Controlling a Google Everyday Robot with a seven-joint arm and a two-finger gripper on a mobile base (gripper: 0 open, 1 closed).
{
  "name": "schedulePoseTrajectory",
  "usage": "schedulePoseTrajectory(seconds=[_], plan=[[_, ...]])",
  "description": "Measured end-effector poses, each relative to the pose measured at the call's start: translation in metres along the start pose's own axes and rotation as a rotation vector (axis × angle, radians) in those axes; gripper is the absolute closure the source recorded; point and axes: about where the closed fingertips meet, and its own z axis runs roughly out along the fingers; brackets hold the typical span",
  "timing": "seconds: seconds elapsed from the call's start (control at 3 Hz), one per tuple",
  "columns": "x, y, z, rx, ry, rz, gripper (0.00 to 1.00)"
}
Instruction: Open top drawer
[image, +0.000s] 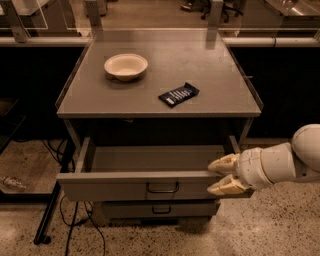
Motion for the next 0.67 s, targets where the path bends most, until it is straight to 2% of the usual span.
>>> schedulePoseTrajectory(seconds=[0.33,0.67], plan=[[0.0,0.0,0.0,0.0,0.0,0.0,0.0],[0.011,0.001,0.012,-0.006,0.014,0.018,0.0]])
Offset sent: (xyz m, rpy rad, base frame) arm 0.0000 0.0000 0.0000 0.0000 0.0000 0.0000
